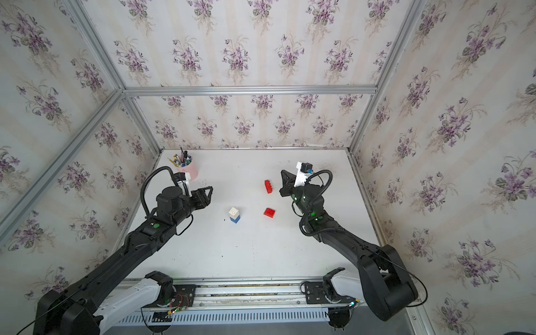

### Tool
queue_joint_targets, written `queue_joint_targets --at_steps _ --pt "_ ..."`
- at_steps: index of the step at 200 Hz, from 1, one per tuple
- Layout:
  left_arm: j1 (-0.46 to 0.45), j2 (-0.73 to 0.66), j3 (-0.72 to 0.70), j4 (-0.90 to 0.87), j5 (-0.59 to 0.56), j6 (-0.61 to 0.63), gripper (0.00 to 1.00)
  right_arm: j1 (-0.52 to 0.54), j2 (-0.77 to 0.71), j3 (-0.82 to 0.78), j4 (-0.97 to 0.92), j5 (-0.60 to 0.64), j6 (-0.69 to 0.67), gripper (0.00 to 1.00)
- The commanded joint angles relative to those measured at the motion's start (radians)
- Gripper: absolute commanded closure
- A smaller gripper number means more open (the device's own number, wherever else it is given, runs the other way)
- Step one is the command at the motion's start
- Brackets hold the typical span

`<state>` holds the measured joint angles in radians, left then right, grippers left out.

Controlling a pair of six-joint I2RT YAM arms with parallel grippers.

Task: Assemble the letter r with lego
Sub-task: Pick up the lego brick from the center of the board.

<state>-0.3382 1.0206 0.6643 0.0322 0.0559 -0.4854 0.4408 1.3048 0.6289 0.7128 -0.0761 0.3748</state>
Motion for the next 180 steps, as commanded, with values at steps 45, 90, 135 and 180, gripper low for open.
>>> queue_joint_targets --at_steps 45,90,135,180 --pt "-0.030 0.088 0.068 -0.034 -0.002 0.050 0.38 -0.071 0.420 0.360 -0.451 -0.278 -0.083 1.00" --pt "-0.031 0.105 0.031 -0.004 -0.001 0.025 0.38 -0.055 0.632 0.630 -0.687 -0.171 -0.194 0.18" --pt "-0.032 0.137 0.024 0.009 0.002 0.023 0.38 -0.051 0.762 0.785 -0.792 -0.194 -0.236 0.25" --pt "-0.031 0.149 0.022 0.003 -0.009 0.034 0.38 -0.021 0.827 0.849 -0.856 -0.143 -0.279 0.36"
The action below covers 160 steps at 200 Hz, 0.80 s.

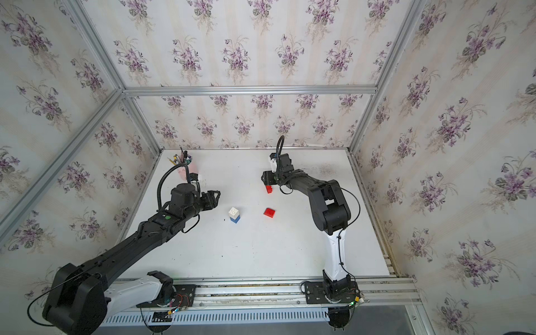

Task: Assemble the letter r with lego
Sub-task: Pick up the lego brick from the center of the board.

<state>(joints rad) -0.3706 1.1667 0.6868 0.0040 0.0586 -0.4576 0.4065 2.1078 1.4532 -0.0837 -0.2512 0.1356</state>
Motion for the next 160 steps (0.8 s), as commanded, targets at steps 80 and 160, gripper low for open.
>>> queue_joint_targets --at_steps 80,160 --pt "0.001 0.010 -0.010 0.037 -0.007 -0.003 0.38 0.051 0.018 -0.039 -0.046 0.146 -0.048 0.56" --pt "0.001 0.008 -0.013 0.042 0.005 -0.016 0.38 0.054 -0.139 -0.188 -0.010 0.236 -0.053 0.73"
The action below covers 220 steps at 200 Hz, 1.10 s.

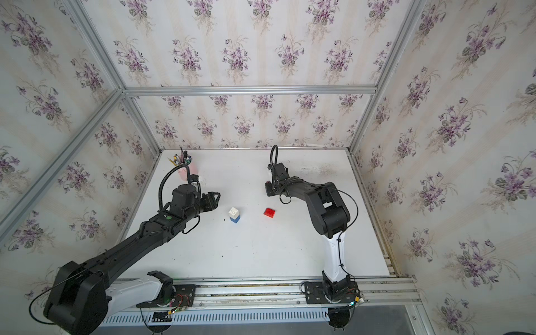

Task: Assemble the letter r with lego
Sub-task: Pick up the lego brick from the center of the board, then place the lego brick at the center of the board.

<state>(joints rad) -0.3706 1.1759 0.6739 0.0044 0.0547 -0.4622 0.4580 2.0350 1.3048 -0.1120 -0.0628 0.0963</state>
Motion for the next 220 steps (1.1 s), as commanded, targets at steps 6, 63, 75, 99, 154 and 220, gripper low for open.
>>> queue_joint_targets --at_steps 6,63,75,99,154,220 --pt "0.002 -0.001 0.000 0.043 0.011 -0.015 0.38 0.002 -0.093 -0.063 0.014 0.055 -0.014 0.73" --pt "0.001 0.028 -0.003 0.088 0.022 -0.026 0.38 0.002 -0.345 -0.282 -0.199 0.294 0.011 0.73" --pt "0.001 0.046 0.009 0.096 0.035 -0.024 0.38 0.005 -0.352 -0.311 -0.236 0.321 0.030 0.73" --pt "0.001 0.081 0.034 0.100 0.066 -0.021 0.38 0.061 -0.350 -0.376 -0.223 0.434 0.070 0.74" --pt "0.001 0.072 0.007 0.121 0.074 -0.044 0.38 0.145 -0.276 -0.398 -0.232 0.667 0.143 0.74" --pt "0.001 0.053 0.009 0.092 0.066 -0.031 0.38 0.208 -0.177 -0.340 -0.279 0.756 0.194 0.45"
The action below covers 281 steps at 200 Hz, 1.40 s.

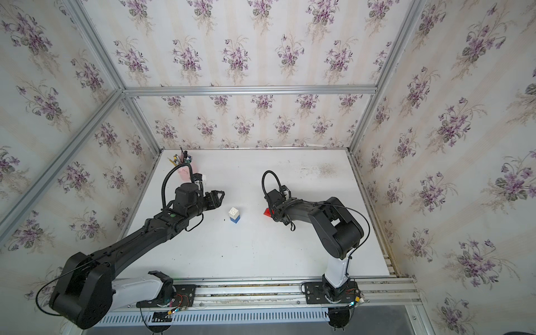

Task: Assemble the letter r with lego
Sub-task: Place the lego brick at the center of the board, then pick up the lego brick from the center of the board.

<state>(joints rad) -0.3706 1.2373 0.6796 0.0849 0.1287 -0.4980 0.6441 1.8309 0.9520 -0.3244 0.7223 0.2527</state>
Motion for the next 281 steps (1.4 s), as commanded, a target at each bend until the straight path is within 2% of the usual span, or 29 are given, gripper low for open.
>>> queue_joint_targets --at_steps 1,16,43,69,78,101,116,125,137,155,189,219,281 --pt "0.001 -0.009 0.003 0.011 -0.008 0.004 0.38 0.024 0.028 0.014 -0.067 -0.032 0.039 0.44" --pt "0.001 -0.012 0.002 0.007 -0.010 0.007 0.38 0.033 0.022 0.021 -0.059 -0.058 0.045 0.35" --pt "0.001 -0.012 0.002 0.001 -0.011 0.011 0.38 0.049 -0.036 0.004 -0.008 -0.125 0.040 0.35" --pt "0.001 -0.012 0.001 0.001 -0.011 0.013 0.38 0.034 -0.173 -0.022 0.046 -0.211 0.057 0.35" --pt "0.001 -0.012 0.003 0.001 -0.011 0.014 0.38 0.001 -0.234 -0.041 0.082 -0.281 0.069 0.38" --pt "0.001 -0.010 0.005 0.005 -0.008 0.016 0.38 -0.111 -0.367 -0.114 0.194 -0.499 0.097 0.55" --pt "0.001 -0.012 0.006 0.001 -0.006 0.017 0.38 -0.199 -0.409 -0.150 0.239 -0.601 0.133 0.64" --pt "0.002 -0.016 0.006 0.001 -0.008 0.016 0.38 -0.261 -0.418 -0.172 0.268 -0.704 0.158 0.71" --pt "0.001 -0.020 0.006 -0.003 -0.009 0.017 0.38 -0.349 -0.422 -0.216 0.339 -0.860 0.196 0.71" --pt "0.001 -0.030 0.008 -0.015 -0.009 0.019 0.38 -0.437 -0.426 -0.271 0.423 -1.001 0.227 0.60" --pt "0.001 -0.044 0.005 -0.032 -0.018 0.019 0.38 -0.493 -0.424 -0.301 0.426 -1.010 0.207 0.60" --pt "0.001 -0.036 0.008 -0.033 -0.016 0.010 0.38 -0.498 -0.378 -0.310 0.440 -1.031 0.197 0.60" --pt "0.001 -0.040 0.006 -0.040 -0.020 0.006 0.38 -0.503 -0.328 -0.316 0.439 -0.984 0.173 0.63"
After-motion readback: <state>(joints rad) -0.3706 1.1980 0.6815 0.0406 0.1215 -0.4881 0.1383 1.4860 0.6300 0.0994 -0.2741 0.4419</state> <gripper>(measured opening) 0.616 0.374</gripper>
